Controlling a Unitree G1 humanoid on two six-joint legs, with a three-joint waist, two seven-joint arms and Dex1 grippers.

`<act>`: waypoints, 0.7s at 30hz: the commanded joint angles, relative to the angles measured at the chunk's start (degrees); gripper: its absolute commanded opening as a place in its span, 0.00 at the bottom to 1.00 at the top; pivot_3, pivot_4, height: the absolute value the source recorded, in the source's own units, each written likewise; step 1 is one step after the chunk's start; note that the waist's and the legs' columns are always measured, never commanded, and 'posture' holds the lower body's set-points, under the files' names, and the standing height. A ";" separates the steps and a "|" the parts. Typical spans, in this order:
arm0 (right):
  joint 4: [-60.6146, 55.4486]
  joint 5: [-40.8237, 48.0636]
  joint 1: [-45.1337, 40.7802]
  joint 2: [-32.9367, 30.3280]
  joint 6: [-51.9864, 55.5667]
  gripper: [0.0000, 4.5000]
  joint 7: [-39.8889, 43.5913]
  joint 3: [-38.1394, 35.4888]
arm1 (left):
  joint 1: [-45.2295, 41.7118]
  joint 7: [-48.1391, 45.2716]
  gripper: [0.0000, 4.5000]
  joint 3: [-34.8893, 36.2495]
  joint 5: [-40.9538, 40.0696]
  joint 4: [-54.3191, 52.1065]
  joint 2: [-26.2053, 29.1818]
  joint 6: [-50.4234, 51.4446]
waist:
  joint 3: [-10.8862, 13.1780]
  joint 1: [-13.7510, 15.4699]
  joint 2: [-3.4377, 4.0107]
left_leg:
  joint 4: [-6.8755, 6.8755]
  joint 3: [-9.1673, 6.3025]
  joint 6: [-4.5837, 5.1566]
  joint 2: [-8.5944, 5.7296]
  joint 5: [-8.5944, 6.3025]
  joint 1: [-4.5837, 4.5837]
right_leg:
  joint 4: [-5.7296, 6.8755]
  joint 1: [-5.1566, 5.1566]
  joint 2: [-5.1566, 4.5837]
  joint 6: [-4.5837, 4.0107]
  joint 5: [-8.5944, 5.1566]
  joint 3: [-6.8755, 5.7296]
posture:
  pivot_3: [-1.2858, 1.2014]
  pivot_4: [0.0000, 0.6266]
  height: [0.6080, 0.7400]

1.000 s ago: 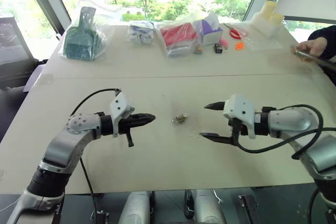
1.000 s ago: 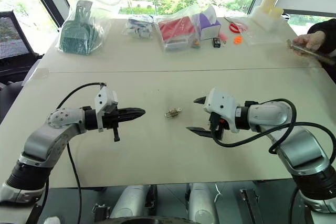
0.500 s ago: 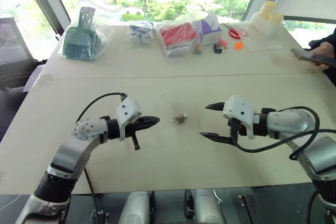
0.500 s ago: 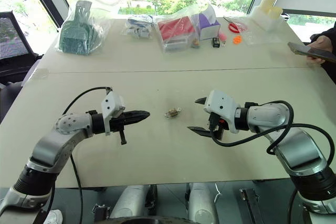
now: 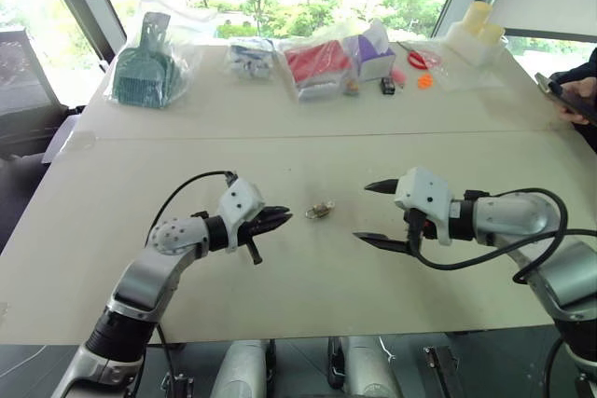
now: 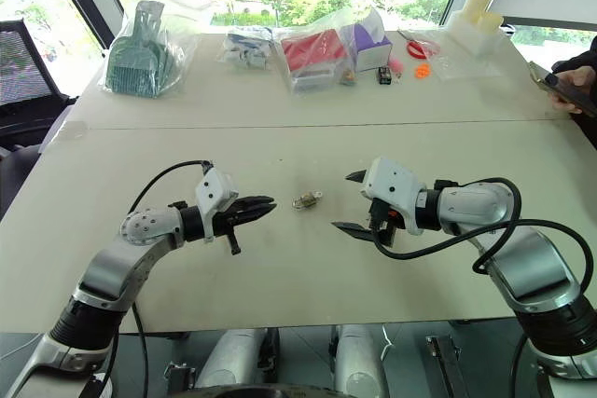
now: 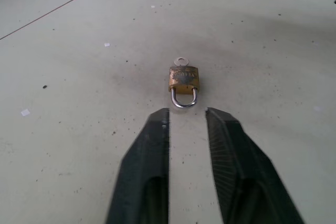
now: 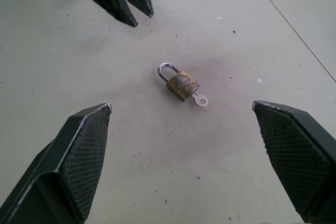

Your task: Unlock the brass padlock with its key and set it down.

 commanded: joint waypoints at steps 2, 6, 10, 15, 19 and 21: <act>-2.50 0.08 -0.14 0.90 0.20 1.00 -1.43 -1.04 | -2.86 0.01 0.66 -4.22 3.02 2.94 -3.25 -3.59 | 0.00 -0.13 -0.01 | 0.01 0.01 0.00 -0.02 0.00 0.00 | 0.00 0.01 -0.01 0.00 0.00 0.01 | 0.52 0.24 1.00; -2.98 -0.18 -0.27 1.13 0.49 1.00 -2.01 -0.72 | -5.95 -0.20 0.99 -6.66 5.47 8.44 -5.91 -5.93 | 0.00 -0.14 -0.02 | 0.01 -0.01 0.01 -0.02 0.00 0.00 | 0.02 0.00 0.00 0.01 0.01 0.00 | 0.52 0.24 1.00; -4.03 -0.44 0.85 0.96 0.68 1.00 -3.04 -1.56 | -8.77 1.17 0.99 -8.26 9.00 15.45 -8.45 -10.19 | 0.00 -0.12 -0.01 | 0.02 -0.01 0.01 -0.03 0.00 0.01 | 0.03 0.00 0.01 0.01 0.01 -0.01 | 0.52 0.24 1.00; -5.77 -0.16 2.35 0.93 1.45 1.00 -4.45 -2.37 | -10.14 2.48 0.99 -8.18 11.00 19.64 -10.54 -11.29 | 0.00 -0.01 -0.02 | 0.02 -0.02 0.01 -0.02 0.00 0.00 | 0.03 0.01 0.00 0.05 0.03 0.00 | 0.52 0.24 1.00; -6.29 -0.29 2.75 0.96 1.50 1.00 -5.15 -2.37 | -10.72 3.06 0.99 -8.33 12.33 22.05 -11.46 -11.40 | -0.01 -0.01 -0.02 | 0.06 -0.04 0.01 -0.02 0.01 0.03 | 0.03 0.07 -0.01 0.02 0.02 -0.01 | 0.52 0.24 1.00; -6.50 -0.23 2.84 0.86 1.58 1.00 -5.35 -2.44 | -10.68 2.98 0.99 -8.27 12.61 22.43 -11.57 -11.44 | -0.02 0.00 -0.02 | 0.07 -0.05 0.01 -0.02 0.00 0.04 | 0.03 0.09 -0.01 0.03 0.02 -0.01 | 0.52 0.24 1.00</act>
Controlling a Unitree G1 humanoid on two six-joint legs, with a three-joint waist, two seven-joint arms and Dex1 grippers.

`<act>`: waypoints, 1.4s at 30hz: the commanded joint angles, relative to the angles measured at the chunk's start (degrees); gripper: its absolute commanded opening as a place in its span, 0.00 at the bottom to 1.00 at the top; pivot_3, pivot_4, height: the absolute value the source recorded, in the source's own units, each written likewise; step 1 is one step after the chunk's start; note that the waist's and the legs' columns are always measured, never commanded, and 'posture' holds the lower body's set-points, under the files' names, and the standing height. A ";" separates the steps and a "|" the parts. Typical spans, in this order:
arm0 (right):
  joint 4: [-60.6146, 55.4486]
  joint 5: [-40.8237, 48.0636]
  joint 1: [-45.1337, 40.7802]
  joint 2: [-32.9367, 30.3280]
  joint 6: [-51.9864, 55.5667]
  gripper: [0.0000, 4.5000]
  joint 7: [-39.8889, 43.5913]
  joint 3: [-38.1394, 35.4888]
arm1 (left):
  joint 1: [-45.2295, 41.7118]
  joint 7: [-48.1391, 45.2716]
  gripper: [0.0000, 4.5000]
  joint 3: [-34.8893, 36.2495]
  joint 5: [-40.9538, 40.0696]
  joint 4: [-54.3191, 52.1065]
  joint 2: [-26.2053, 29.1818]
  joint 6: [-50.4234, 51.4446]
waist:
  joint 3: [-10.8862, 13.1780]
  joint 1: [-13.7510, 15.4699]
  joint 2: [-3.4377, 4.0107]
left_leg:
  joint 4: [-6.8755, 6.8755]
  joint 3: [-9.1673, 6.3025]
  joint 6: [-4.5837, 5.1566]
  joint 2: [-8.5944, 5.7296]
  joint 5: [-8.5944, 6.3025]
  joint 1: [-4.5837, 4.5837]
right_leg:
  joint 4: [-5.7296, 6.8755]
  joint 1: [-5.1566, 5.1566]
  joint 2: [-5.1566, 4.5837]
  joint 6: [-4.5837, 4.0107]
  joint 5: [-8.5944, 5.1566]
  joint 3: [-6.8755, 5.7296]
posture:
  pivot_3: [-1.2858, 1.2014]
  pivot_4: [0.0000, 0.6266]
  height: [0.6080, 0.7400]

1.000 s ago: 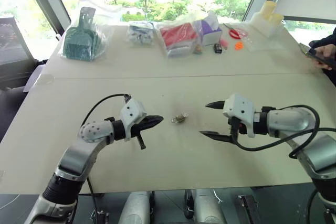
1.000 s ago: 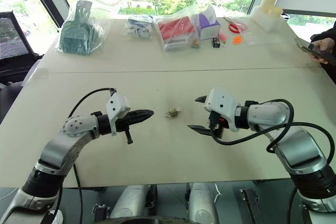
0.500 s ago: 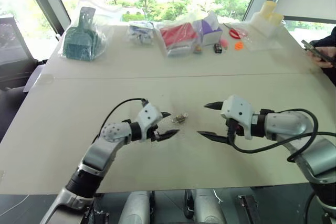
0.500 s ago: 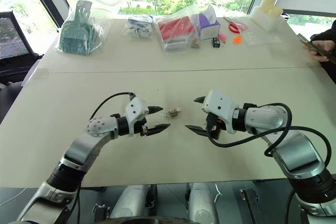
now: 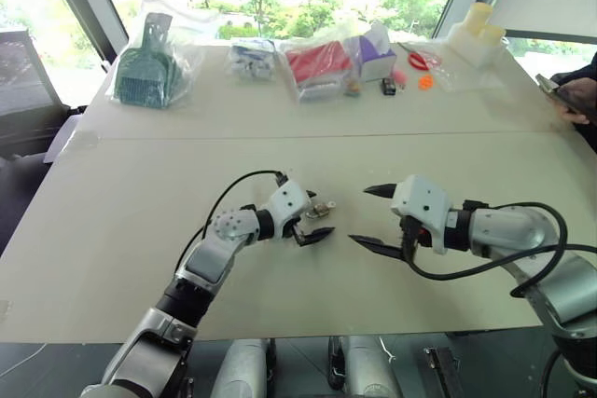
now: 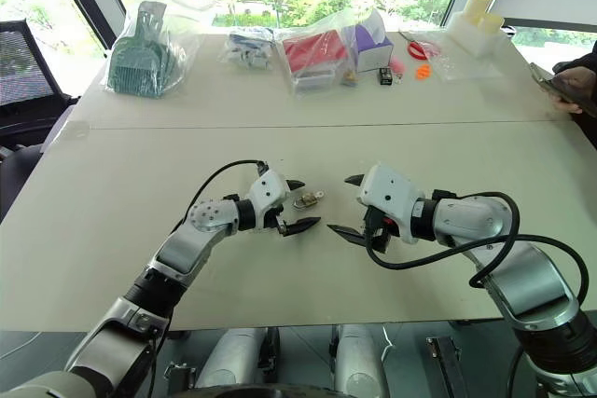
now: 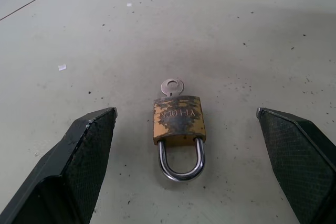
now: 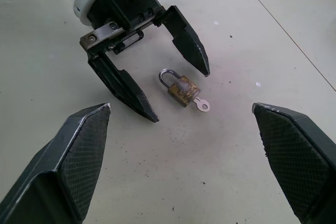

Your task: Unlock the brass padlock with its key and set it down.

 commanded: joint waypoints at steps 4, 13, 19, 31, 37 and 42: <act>-2.41 -0.15 0.03 -0.55 -0.14 1.00 -0.71 -2.08 | 0.39 -0.11 0.81 0.03 0.97 0.58 0.36 0.55 | -0.01 -0.05 0.00 | 0.00 0.00 0.00 0.00 0.00 0.01 | 0.00 0.01 0.00 0.00 0.00 0.00 | 0.52 0.24 1.00; -1.41 -0.77 -1.81 -0.18 -0.83 1.00 -0.02 -0.44 | 1.64 -1.50 0.17 2.03 0.33 -1.14 3.70 3.61 | -0.01 -0.35 0.00 | 0.00 0.00 0.00 0.06 0.00 0.06 | 0.04 0.01 0.05 0.00 0.01 0.00 | 0.52 0.24 1.00; -0.01 -5.67 -3.81 0.22 -5.83 1.00 0.36 3.47 | 0.67 -13.51 0.17 4.94 -8.57 -9.26 11.02 7.49 | 0.00 -0.37 0.00 | -0.07 0.02 0.00 0.15 0.00 0.06 | 0.06 -0.08 0.12 0.00 0.00 -0.01 | 0.52 0.24 1.00; 14.49 -32.13 -13.91 5.46 -38.86 1.00 -4.97 14.71 | -14.74 -35.70 0.17 9.16 -19.66 -5.85 20.89 11.16 | 0.07 -0.35 -0.07 | 0.00 0.12 -0.01 -0.15 0.01 -0.14 | 0.02 -0.17 0.04 0.04 -0.03 0.02 | 0.52 0.24 1.00; 17.11 -35.76 -16.47 8.92 -44.54 1.00 -7.01 14.01 | -18.39 -36.22 0.17 8.19 -17.30 -0.65 18.30 7.78 | 0.07 -0.28 -0.07 | -0.01 0.08 -0.03 -0.12 0.02 -0.13 | 0.11 -0.19 0.12 0.25 0.07 0.00 | 0.52 0.24 1.00; 17.32 -36.36 -16.87 10.17 -45.42 0.94 -6.29 13.84 | -19.45 -36.43 0.17 8.05 -16.11 1.82 16.95 5.93 | 0.08 -0.32 -0.07 | 0.00 0.09 -0.03 -0.13 0.03 -0.13 | 0.11 -0.18 0.11 0.26 0.08 0.00 | 0.52 0.24 1.00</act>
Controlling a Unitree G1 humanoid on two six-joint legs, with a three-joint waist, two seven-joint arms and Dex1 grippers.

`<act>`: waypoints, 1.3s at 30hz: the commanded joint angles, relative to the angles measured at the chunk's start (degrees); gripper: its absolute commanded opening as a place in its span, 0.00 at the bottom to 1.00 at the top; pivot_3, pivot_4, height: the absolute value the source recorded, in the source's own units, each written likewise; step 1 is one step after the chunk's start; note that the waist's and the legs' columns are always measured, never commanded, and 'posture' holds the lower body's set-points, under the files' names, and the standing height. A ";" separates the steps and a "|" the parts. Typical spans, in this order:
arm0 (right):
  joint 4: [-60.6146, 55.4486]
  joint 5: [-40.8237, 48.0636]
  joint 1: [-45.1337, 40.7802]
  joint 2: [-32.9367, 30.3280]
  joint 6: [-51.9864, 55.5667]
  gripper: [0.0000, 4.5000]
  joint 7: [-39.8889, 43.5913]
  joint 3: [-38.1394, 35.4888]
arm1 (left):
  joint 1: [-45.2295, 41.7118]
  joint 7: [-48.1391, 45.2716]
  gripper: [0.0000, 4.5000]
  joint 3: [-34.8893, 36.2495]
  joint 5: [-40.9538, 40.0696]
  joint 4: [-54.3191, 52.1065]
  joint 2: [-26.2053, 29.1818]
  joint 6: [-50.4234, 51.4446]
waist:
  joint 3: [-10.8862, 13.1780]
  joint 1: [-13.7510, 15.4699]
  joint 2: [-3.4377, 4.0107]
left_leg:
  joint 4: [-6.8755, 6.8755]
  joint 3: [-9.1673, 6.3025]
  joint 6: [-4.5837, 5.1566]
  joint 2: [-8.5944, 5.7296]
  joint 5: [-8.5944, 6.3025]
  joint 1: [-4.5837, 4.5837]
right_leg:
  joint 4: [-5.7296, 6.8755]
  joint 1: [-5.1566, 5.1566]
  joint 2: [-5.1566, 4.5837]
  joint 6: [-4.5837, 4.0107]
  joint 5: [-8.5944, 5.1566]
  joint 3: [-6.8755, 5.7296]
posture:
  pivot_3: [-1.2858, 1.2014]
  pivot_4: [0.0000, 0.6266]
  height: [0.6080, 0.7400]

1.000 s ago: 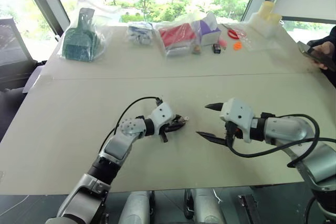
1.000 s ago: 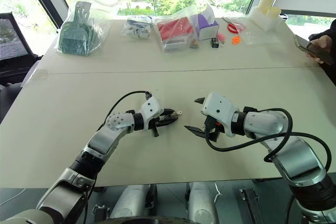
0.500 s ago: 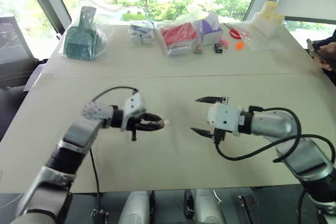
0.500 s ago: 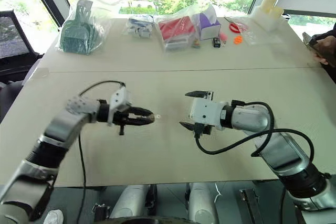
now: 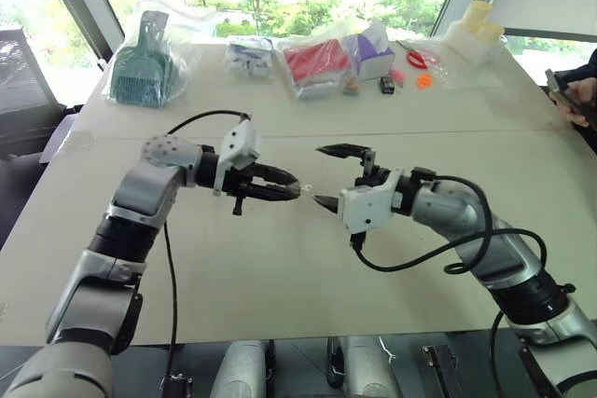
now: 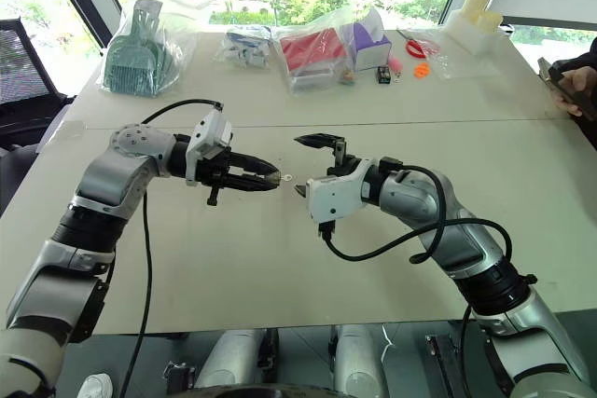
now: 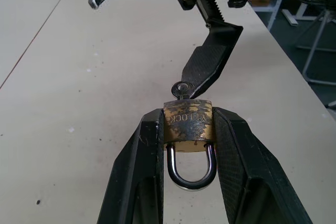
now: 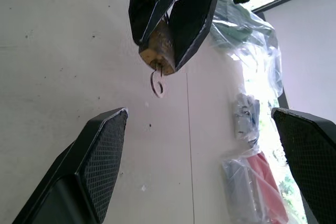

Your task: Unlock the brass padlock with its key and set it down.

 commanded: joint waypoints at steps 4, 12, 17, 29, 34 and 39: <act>-2.26 -0.45 -1.17 2.01 -0.01 0.56 0.94 -0.33 | -2.79 0.12 0.17 0.85 1.07 1.85 -1.53 -2.86 | 0.00 -0.01 0.00 | 0.00 -0.01 0.00 0.00 0.00 0.00 | 0.01 0.00 0.00 0.00 0.00 0.00 | 0.52 0.24 1.00; -1.41 -1.28 -1.97 4.27 0.89 0.02 1.87 0.01 | -2.83 -0.51 0.17 0.92 1.58 1.89 -1.83 -4.10 | 0.00 0.01 0.00 | 0.01 -0.01 0.00 0.00 0.00 0.00 | 0.03 0.00 0.00 0.00 0.01 0.00 | 0.52 0.24 1.00; -1.99 4.34 -2.28 5.73 8.59 0.02 6.54 -0.90 | -2.77 -0.91 0.17 0.64 4.34 2.15 -1.71 -12.42 | 0.00 -0.03 0.00 | 0.02 -0.02 0.00 0.00 0.00 0.00 | 0.04 0.01 0.00 0.00 0.01 0.00 | 0.52 0.24 1.00; -10.39 19.80 -3.46 6.71 36.33 0.02 13.87 -3.65 | -4.18 -0.06 0.17 -0.76 11.67 10.46 -1.91 -40.89 | -0.01 0.08 0.01 | 0.04 -0.02 0.01 0.03 0.00 0.01 | 0.06 0.01 -0.01 -0.02 0.02 -0.01 | 0.52 0.24 1.00; -13.09 21.90 -3.61 6.09 42.95 0.02 13.70 -3.83 | -5.03 1.38 0.17 -0.31 11.84 12.52 -2.89 -46.21 | -0.01 0.04 0.01 | 0.05 -0.02 0.01 0.02 0.00 0.01 | 0.07 0.01 -0.02 -0.01 0.03 -0.01 | 0.52 0.24 1.00; -14.24 22.92 -3.85 5.96 46.01 0.02 13.15 -3.82 | -5.84 2.44 0.17 -0.05 12.75 14.77 -3.27 -51.89 | -0.01 0.04 0.01 | 0.05 -0.02 0.01 0.02 0.00 0.01 | 0.07 0.01 -0.02 -0.01 0.03 -0.02 | 0.52 0.24 1.00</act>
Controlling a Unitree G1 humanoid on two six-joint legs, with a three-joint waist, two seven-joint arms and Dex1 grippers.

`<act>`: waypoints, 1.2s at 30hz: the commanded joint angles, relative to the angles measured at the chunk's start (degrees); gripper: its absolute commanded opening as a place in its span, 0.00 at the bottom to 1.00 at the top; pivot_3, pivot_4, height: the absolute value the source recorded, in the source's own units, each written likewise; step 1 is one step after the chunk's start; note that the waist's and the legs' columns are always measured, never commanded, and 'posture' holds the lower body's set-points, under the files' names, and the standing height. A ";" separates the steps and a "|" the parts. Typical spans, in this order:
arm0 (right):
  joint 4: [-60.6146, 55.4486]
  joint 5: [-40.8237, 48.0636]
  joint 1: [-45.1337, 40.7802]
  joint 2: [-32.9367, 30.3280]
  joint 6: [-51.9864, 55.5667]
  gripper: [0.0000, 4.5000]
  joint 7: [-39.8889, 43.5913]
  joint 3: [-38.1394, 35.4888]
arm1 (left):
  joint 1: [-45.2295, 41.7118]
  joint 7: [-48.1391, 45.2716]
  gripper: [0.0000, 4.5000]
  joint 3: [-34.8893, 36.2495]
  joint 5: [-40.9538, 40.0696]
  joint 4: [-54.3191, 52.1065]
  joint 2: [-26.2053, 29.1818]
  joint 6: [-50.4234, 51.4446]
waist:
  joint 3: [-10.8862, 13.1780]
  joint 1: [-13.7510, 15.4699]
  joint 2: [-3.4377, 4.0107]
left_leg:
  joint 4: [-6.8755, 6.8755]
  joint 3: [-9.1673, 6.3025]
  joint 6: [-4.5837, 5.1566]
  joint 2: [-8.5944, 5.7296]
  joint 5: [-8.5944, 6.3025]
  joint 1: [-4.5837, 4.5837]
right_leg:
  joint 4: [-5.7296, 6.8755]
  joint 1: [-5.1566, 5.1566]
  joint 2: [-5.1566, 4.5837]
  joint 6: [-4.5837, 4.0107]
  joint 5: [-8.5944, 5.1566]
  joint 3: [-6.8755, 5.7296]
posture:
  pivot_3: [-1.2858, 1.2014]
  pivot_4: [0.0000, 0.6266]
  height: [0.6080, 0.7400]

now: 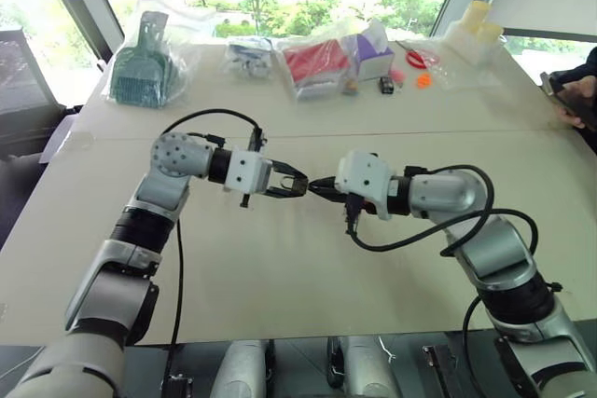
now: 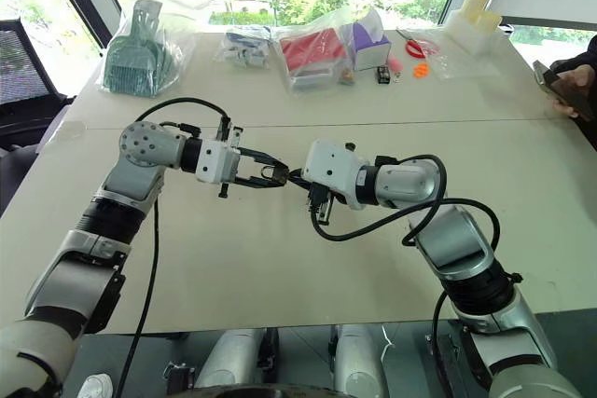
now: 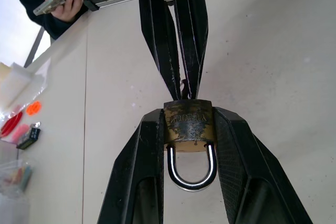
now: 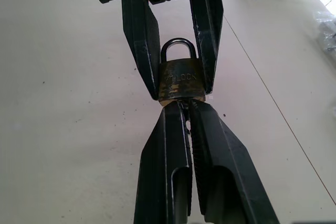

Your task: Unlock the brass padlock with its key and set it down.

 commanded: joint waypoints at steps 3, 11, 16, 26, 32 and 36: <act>-3.23 -0.54 -1.09 -0.94 -3.41 0.02 -0.73 0.84 | -2.68 2.72 0.17 1.72 0.71 1.98 0.23 -4.11 | 0.00 0.04 0.00 | 0.01 0.00 0.00 0.00 0.00 0.00 | 0.00 0.00 0.00 0.00 0.00 0.00 | 0.52 0.24 1.00; 8.36 -20.78 0.04 -8.41 -43.02 0.02 -10.16 5.19 | -1.54 0.65 0.17 3.32 -9.06 -3.54 1.20 25.12 | 0.00 -0.08 -0.01 | 0.01 0.03 0.00 -0.02 0.00 0.00 | 0.01 0.00 0.01 0.05 -0.01 0.00 | 0.52 0.24 1.00; 12.45 -23.16 0.50 -8.32 -53.26 0.42 -13.93 3.62 | -1.97 -1.41 0.17 4.19 -12.29 -6.05 1.94 36.05 | 0.01 -0.15 -0.01 | 0.02 0.03 -0.01 -0.02 0.00 0.00 | 0.02 0.00 0.02 0.06 -0.02 0.01 | 0.52 0.24 1.00; 18.35 -25.92 -3.62 -5.35 -61.60 0.89 -17.11 3.39 | -2.40 -2.81 0.17 4.65 -14.47 -10.77 1.54 43.59 | 0.01 -0.07 -0.01 | 0.05 0.00 -0.01 -0.01 0.01 0.00 | 0.03 0.01 0.03 0.04 -0.02 0.01 | 0.52 0.24 1.00; 19.84 -27.35 -5.07 -3.31 -64.59 0.84 -18.42 3.87 | -2.36 -3.07 0.17 4.47 -14.44 -11.25 1.12 44.70 | 0.01 -0.11 -0.01 | 0.05 0.01 -0.01 -0.02 0.01 0.00 | 0.04 0.01 0.02 0.04 -0.02 0.01 | 0.52 0.24 1.00; 20.13 -27.71 -5.32 -2.79 -65.67 0.48 -18.57 3.70 | -2.31 -2.95 0.17 4.53 -14.11 -11.04 1.07 44.57 | 0.01 -0.09 -0.01 | 0.06 0.01 -0.01 -0.02 0.01 0.00 | 0.05 0.01 0.02 0.04 -0.02 0.01 | 0.52 0.24 1.00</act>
